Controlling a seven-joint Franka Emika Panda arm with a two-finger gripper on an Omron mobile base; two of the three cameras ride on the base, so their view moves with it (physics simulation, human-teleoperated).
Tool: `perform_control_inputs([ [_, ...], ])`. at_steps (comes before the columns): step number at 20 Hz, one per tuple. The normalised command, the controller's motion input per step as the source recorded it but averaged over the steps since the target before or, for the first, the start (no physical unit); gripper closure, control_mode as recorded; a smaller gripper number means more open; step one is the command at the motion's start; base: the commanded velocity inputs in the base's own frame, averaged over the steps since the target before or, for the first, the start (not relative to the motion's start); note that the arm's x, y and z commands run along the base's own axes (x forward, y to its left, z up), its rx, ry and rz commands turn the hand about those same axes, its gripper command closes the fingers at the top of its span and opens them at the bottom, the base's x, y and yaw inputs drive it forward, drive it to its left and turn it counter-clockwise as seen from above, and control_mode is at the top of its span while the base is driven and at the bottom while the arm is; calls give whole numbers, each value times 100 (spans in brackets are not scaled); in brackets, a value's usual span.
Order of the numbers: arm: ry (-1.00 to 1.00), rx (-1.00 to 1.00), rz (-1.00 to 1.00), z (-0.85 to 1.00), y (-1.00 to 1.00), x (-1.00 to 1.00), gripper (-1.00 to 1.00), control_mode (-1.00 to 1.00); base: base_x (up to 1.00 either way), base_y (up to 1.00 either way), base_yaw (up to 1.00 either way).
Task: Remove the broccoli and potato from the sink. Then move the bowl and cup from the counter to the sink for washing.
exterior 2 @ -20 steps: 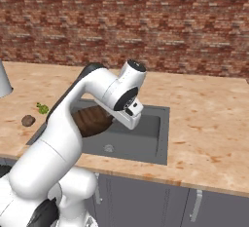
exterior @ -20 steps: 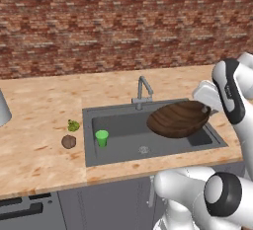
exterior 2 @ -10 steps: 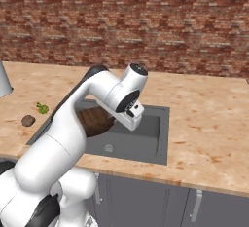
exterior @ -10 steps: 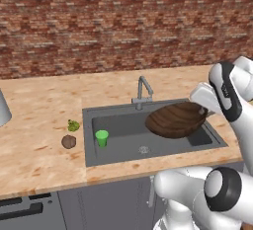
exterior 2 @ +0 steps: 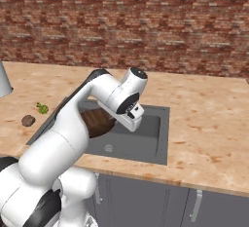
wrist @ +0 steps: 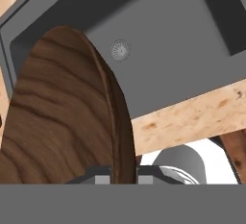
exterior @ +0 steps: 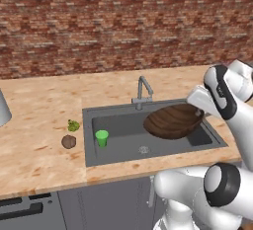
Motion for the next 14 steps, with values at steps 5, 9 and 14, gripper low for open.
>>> perform_control_inputs([
  [5,0,0,0,-18,0,18,100,-100,0,0,0],
  [9,0,0,0,-15,0,26,100,-100,0,0,0],
  [14,0,0,0,-11,0,28,100,-100,0,0,0],
])
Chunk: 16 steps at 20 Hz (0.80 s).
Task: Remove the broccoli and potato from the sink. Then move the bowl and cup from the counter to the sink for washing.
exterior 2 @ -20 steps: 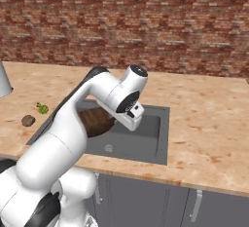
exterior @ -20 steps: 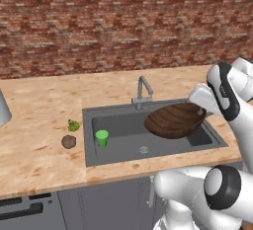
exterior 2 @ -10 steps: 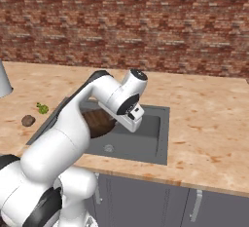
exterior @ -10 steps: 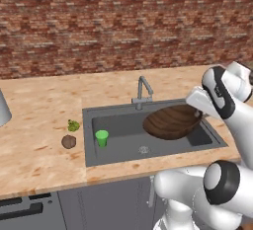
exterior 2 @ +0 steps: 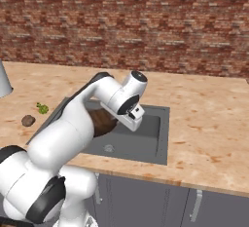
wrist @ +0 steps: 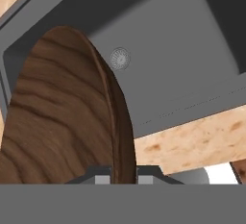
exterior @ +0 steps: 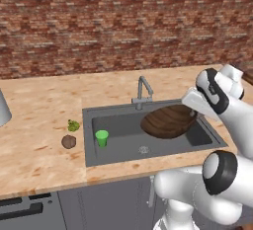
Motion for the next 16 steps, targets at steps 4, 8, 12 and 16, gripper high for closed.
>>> perform_control_inputs([
  [4,0,2,0,-11,0,28,100,-100,0,0,0],
  [8,0,2,0,-15,0,21,100,-100,0,0,0],
  [12,0,1,0,-21,0,20,100,-100,0,0,0],
  [16,0,0,1,-19,0,18,100,-100,0,0,0],
])
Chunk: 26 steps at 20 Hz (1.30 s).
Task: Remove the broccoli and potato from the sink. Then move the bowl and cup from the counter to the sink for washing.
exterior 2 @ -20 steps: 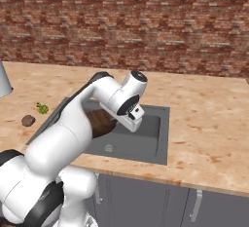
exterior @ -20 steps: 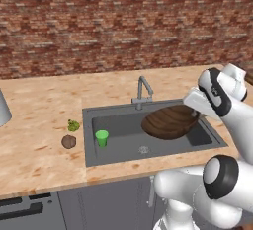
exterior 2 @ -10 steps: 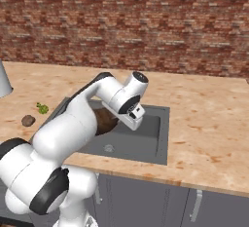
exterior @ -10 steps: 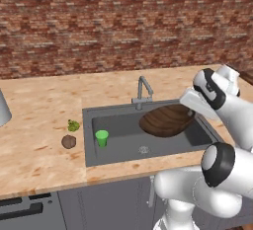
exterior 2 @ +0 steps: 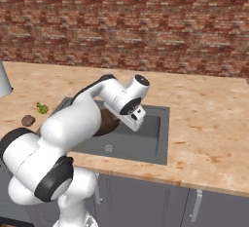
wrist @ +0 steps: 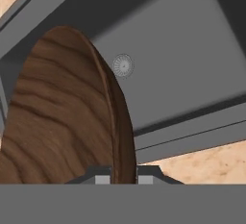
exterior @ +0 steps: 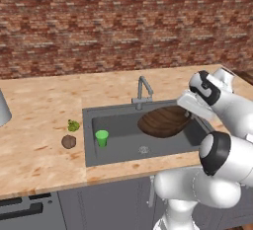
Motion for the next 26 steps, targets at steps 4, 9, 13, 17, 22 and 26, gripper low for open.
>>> perform_control_inputs([
  [4,-2,0,1,-21,0,14,100,-100,0,0,0],
  [9,-4,0,2,-22,0,11,100,-100,0,0,0],
  [13,-7,0,4,-26,0,3,100,-100,0,0,0],
  [17,-8,0,3,-26,0,6,100,-100,0,0,0],
  [22,-4,0,0,-24,0,13,100,-100,0,0,0],
  [26,-1,0,0,-25,2,17,100,-100,0,0,0],
])
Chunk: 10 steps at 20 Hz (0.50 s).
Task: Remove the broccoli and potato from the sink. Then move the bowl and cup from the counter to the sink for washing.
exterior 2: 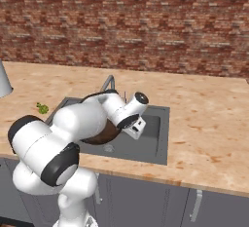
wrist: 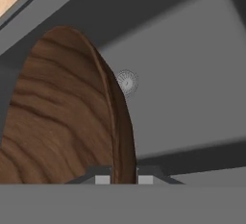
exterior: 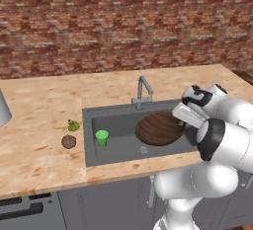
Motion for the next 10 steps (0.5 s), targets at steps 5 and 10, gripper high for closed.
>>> perform_control_inputs([
  [5,0,0,0,-25,4,17,100,-100,0,0,0],
  [10,0,0,0,-26,4,17,100,-100,0,0,0],
])
